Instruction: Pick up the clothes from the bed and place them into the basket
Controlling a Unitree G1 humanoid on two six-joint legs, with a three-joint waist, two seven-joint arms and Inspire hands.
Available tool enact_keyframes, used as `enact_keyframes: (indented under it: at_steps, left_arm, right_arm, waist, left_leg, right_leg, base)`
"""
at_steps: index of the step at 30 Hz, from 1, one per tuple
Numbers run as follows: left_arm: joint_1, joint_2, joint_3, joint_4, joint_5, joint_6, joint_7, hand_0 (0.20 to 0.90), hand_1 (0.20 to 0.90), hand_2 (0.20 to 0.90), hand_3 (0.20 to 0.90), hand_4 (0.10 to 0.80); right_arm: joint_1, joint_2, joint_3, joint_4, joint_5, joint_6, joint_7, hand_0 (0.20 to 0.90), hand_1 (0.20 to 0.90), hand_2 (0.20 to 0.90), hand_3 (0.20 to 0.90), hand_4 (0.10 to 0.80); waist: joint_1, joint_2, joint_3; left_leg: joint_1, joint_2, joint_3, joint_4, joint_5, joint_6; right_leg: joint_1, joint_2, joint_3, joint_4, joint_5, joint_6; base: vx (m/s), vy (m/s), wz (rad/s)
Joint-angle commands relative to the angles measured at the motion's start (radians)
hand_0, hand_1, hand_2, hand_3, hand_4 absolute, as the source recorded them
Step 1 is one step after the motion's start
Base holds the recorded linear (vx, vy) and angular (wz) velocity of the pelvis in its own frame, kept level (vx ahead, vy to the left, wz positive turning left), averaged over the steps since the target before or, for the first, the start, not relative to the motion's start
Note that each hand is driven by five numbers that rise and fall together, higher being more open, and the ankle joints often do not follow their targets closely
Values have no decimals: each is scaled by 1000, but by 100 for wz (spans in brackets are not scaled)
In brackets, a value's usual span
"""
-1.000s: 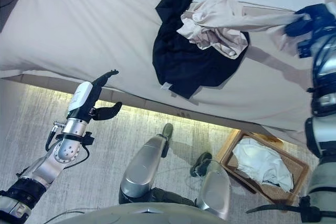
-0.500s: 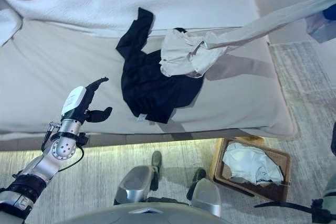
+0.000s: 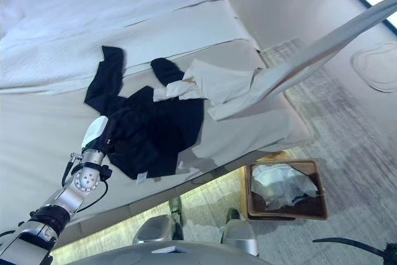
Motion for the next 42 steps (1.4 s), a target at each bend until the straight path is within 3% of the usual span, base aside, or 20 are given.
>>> enact_keyframes:
  at_steps: [1,7,18,28,34,38,42]
  left_arm:
    - [17,0,15,43,-23,-65,39,900,900,900,900,800]
    - [21,-20,25,79,-6,-88,38,900,900,900,900,800]
    - [8,-34,29,136,-2,-90,48,900,900,900,900,800]
    - [-4,-25,44,157,3,-88,52,900,900,900,900,800]
    - [-28,-18,40,146,10,-75,51,900,900,900,900,800]
    - [-36,-20,35,148,13,-77,52,900,900,900,900,800]
    - [-46,-17,38,155,18,-81,33,900,900,900,900,800]
  right_arm:
    - [-15,-173,9,-77,24,-63,-74,300,300,300,200,100]
    - [49,-240,-55,-87,35,-55,-82,300,300,300,200,100]
    - [299,-331,-313,-52,57,-98,-113,300,300,300,200,100]
    - [625,-328,-631,7,60,-122,-73,300,300,300,200,100]
    - [838,-274,-810,-31,66,-156,10,300,300,300,200,100]
    - [881,-244,-834,-61,82,-161,67,300,300,300,200,100]
    - [848,-209,-765,-98,90,-171,144,300,300,300,200,100]
  waist:
    - [-40,-10,-217]
    - [-84,-11,-225]
    - [-160,-1,-238]
    - [-205,8,-242]
    - [-206,3,-235]
    - [-194,1,-232]
    - [-180,2,-228]
  left_leg:
    - [38,23,-4,69,-185,-79]
    - [46,28,16,76,-192,-77]
    - [59,35,51,76,-196,-80]
    - [62,39,70,75,-200,-81]
    - [58,42,77,82,-204,-80]
    - [57,42,80,86,-206,-81]
    - [57,41,76,91,-207,-81]
  right_leg:
    - [-77,58,12,91,-77,-19]
    - [-89,76,54,92,-76,-23]
    - [-108,94,104,85,-61,-18]
    - [-124,100,128,91,-57,-13]
    - [-137,102,136,97,-53,-12]
    - [-138,101,135,95,-52,-12]
    - [-136,100,132,94,-51,-14]
  base:
    - [2,-20,-31]
    - [13,-19,-24]
    - [2,-26,-20]
    - [-12,-8,-11]
    - [-12,-9,-1]
    - [0,0,0]
    - [0,0,0]
